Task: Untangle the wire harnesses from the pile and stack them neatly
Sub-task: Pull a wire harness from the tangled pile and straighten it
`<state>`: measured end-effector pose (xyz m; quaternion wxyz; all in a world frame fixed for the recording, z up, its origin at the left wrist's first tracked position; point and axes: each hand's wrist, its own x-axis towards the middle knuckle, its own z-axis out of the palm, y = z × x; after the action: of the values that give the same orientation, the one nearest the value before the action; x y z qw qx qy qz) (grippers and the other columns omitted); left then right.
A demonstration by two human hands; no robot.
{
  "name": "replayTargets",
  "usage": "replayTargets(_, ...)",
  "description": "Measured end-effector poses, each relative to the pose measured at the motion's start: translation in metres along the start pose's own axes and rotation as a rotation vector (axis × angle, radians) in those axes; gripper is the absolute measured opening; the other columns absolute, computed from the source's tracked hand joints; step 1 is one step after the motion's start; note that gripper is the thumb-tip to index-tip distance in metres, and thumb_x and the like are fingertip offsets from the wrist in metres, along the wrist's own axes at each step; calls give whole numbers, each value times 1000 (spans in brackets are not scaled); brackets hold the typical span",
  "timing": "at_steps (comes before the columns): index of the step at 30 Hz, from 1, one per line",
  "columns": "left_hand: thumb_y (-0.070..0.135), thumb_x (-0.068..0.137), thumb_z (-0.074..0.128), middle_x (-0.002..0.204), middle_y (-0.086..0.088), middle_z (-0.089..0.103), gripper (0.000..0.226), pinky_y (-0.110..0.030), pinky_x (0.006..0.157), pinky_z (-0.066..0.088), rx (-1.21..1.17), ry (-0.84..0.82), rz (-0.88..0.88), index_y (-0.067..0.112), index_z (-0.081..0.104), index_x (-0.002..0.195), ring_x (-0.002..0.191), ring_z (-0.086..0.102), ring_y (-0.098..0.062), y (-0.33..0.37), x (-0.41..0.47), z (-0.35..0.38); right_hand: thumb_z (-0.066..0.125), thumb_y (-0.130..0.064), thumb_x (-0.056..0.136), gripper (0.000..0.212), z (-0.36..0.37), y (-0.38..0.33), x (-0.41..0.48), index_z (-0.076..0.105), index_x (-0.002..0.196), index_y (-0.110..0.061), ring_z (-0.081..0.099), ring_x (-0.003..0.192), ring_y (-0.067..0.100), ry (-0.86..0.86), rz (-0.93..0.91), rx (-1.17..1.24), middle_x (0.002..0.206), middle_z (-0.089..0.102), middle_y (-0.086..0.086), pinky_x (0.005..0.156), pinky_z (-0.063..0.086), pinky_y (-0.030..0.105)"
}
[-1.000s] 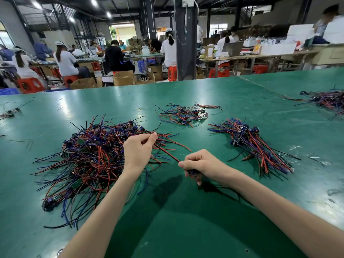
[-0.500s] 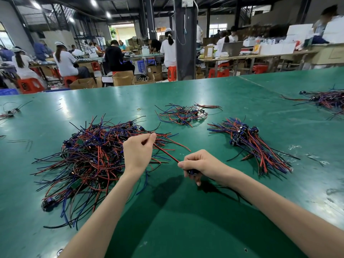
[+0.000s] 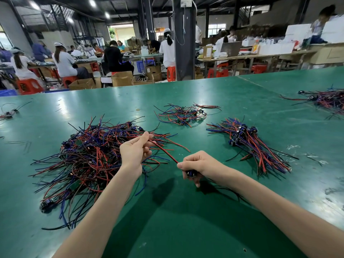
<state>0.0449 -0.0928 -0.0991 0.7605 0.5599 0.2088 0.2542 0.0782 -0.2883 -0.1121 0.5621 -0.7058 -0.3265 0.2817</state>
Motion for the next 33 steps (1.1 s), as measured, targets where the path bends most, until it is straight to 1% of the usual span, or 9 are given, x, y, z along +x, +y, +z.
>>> replayTargets(6,28,88,65,56,1,66,23,-16,43,47,-48,-17,-4,7,72,83,40,45,-3,2,-2,3,59,-21,92,33,-2,-1,1,62,62,-8,49,43,4,34,-8,8,50,56,-7,38,44,20)
replayTargets(11,54,69,61,85,-8,74,63,-19,46,52,-165,-163,-113,1,57,104,49,58,-7,5,-8,10,60,-23,92,34,-2,0,3,65,59,-13,52,51,7,122,-28,27,57,58,-2,42,45,22)
replayTargets(13,57,66,60,94,-8,73,67,-19,46,53,-184,-226,-158,5,53,108,51,60,-7,3,-11,12,60,-24,91,35,-3,-1,5,67,58,-14,50,52,8,178,-42,41,59,57,3,44,44,22)
replayTargets(17,47,79,58,105,-4,68,51,-20,49,52,-111,-347,-232,8,54,112,60,61,-8,-5,-16,18,61,-28,88,33,-6,-1,8,69,58,-15,46,50,6,285,-81,119,56,55,-1,48,36,18)
replayTargets(23,31,63,73,90,-2,72,36,-22,62,53,166,-635,-234,13,66,94,70,61,-9,-27,-37,29,63,-38,75,28,-13,0,11,72,60,-15,51,53,3,382,-112,317,56,60,-5,57,39,14)
replayTargets(25,25,69,72,88,-5,72,24,-21,62,52,150,-665,-220,12,67,89,68,61,-9,-35,-44,32,64,-40,73,29,-16,0,11,73,63,-14,52,51,5,378,-77,359,57,59,-3,56,42,17)
replayTargets(27,14,80,65,81,-6,71,9,-19,61,51,84,-679,-220,8,67,87,64,59,-9,-42,-50,35,65,-39,72,29,-15,0,12,74,64,-13,50,45,8,359,-36,426,56,57,-2,46,44,20)
replayTargets(30,9,85,61,72,-5,65,8,-19,62,52,17,-665,-223,5,67,82,61,56,-9,-45,-57,41,66,-39,71,28,-15,-1,12,75,66,-13,48,41,13,346,-10,477,59,59,0,39,43,21)
replayTargets(33,11,79,65,75,-5,65,5,-23,67,54,-54,-658,-267,6,67,80,62,57,-10,-45,-60,46,67,-43,68,27,-18,0,11,75,70,-17,48,38,13,352,14,480,58,58,1,39,45,21)
